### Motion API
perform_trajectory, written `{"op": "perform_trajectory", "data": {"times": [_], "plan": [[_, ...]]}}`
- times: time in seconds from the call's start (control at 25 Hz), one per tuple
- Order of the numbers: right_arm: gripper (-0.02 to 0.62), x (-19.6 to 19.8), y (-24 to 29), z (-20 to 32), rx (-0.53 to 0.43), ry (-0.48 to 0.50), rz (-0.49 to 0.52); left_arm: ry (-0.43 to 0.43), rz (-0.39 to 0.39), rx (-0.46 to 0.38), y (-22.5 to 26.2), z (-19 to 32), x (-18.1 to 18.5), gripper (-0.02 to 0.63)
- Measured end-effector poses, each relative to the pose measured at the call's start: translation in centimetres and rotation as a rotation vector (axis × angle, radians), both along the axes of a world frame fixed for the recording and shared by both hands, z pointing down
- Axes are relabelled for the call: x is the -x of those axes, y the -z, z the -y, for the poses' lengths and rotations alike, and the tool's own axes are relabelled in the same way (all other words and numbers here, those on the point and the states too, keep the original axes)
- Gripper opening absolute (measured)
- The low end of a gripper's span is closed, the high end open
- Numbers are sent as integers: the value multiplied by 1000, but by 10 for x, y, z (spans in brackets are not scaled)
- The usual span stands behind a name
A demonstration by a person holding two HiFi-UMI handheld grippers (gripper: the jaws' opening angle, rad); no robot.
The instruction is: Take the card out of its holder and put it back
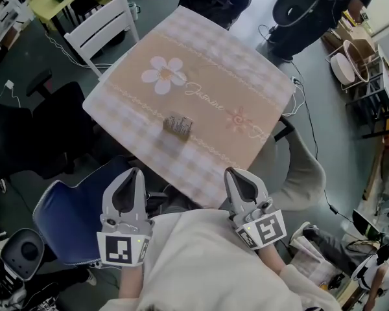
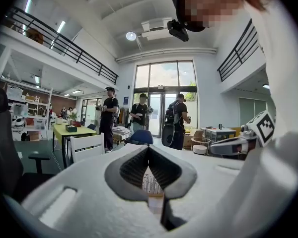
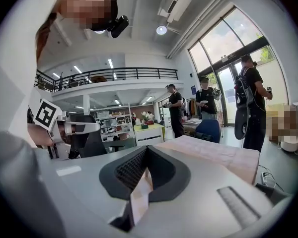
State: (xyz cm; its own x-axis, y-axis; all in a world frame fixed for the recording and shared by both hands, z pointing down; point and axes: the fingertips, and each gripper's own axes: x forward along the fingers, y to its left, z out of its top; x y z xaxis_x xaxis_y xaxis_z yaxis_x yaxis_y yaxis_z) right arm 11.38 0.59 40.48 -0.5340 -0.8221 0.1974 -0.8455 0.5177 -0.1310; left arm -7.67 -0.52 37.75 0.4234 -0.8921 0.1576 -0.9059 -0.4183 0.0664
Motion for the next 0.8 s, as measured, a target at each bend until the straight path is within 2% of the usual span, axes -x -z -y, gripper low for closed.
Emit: {"op": "perform_trajectory", "data": {"times": [0.56,0.8], "plan": [[2,-1,5,10,-2,-23,14,24,0,3,0,5,4,0],[2,1,2,12,5,-8,-16,27,-4,5,0,8,5,0]]}}
